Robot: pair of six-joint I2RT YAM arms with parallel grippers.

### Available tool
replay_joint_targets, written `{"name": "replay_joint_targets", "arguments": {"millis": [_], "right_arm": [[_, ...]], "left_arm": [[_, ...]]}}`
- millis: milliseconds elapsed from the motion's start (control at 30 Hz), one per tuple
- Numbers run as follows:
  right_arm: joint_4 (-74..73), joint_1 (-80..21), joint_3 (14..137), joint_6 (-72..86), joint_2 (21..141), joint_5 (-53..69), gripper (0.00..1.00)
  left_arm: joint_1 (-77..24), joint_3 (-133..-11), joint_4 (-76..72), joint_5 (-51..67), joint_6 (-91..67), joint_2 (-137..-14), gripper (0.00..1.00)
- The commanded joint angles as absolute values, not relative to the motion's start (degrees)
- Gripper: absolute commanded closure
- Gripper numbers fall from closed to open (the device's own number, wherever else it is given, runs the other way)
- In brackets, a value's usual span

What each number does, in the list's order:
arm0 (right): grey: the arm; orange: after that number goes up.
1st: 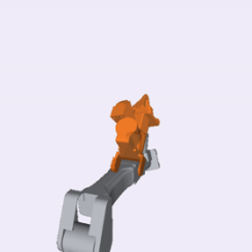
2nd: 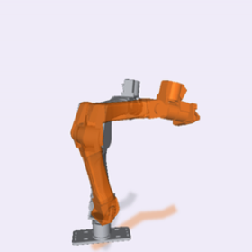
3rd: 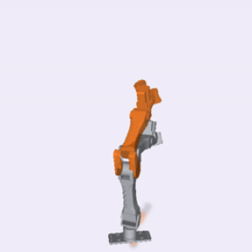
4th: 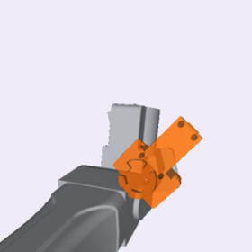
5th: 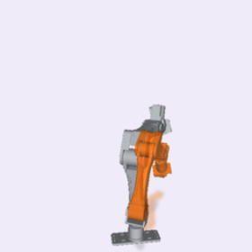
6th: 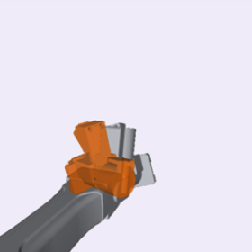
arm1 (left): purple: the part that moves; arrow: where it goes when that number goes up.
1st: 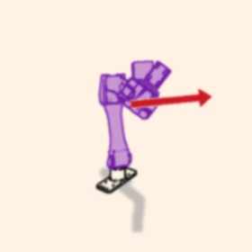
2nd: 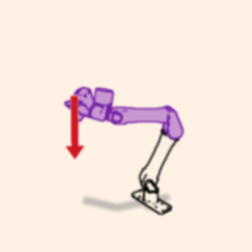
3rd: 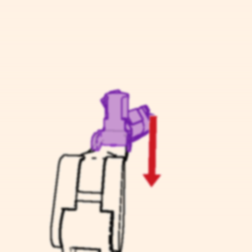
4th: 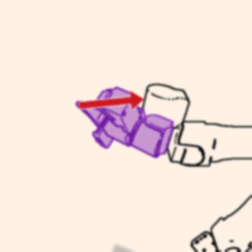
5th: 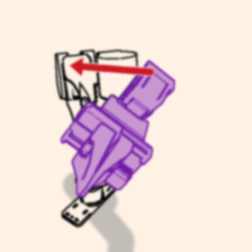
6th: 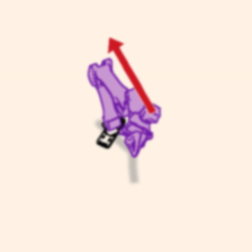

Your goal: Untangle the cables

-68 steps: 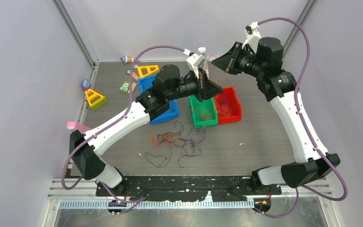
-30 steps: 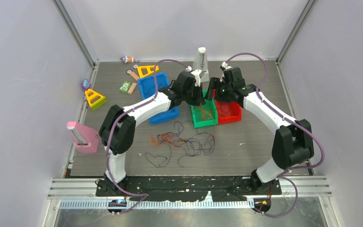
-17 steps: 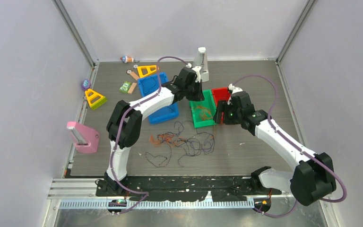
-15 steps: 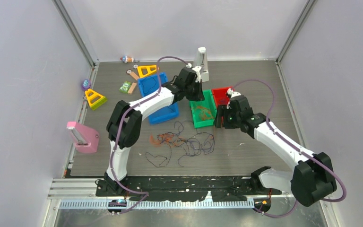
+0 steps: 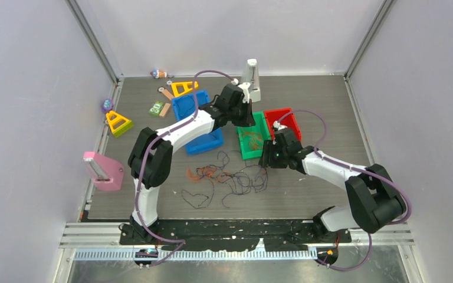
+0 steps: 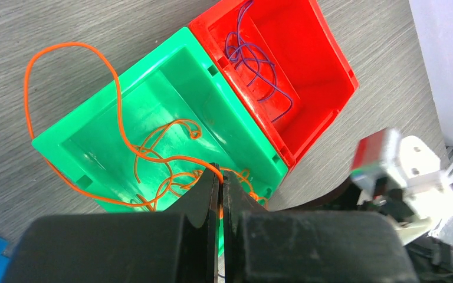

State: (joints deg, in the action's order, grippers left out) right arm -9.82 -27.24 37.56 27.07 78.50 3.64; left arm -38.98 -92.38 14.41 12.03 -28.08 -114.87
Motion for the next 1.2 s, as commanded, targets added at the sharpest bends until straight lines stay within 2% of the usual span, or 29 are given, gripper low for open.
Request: {"name": "replay_joint_targets", "arguments": {"millis": [0,200,467,600,700,767,1033,1167], "right_arm": [[-6.75,-30.39,36.37,29.88,80.38,2.71,0.49],[-8.22,-34.87,26.33,36.14,71.55,4.35,0.62],[-21.35,-39.47,23.78,39.41,56.15,0.71,0.62],[-23.72,-39.46,27.82,37.07,56.11,-5.64,0.69],[-26.42,-39.31,33.07,33.59,58.71,-8.75,0.54],[-25.93,-38.45,35.29,31.37,59.38,-10.82,0.5],[-16.56,-32.74,43.15,23.87,65.82,-9.42,0.44],[-16.34,-32.44,48.43,20.79,68.9,-11.78,0.44]], "left_arm": [[-38.87,-93.09,12.61,12.55,-27.73,-112.66,1.0],[-38.8,-99.42,15.45,12.84,-28.22,-116.99,1.0],[-38.61,-100.24,16.08,12.28,-27.61,-117.66,1.0],[-38.61,-98.88,15.49,13.0,-27.86,-116.89,1.0],[-38.58,-97.48,15.56,14.24,-27.91,-115.89,1.0],[-38.67,-96.41,15.32,14.57,-27.88,-115.16,1.0],[-38.89,-94.88,15.79,16.23,-27.94,-114.14,1.0],[-39.95,-104.88,30.64,11.55,-24.51,-118.98,1.0]]}}
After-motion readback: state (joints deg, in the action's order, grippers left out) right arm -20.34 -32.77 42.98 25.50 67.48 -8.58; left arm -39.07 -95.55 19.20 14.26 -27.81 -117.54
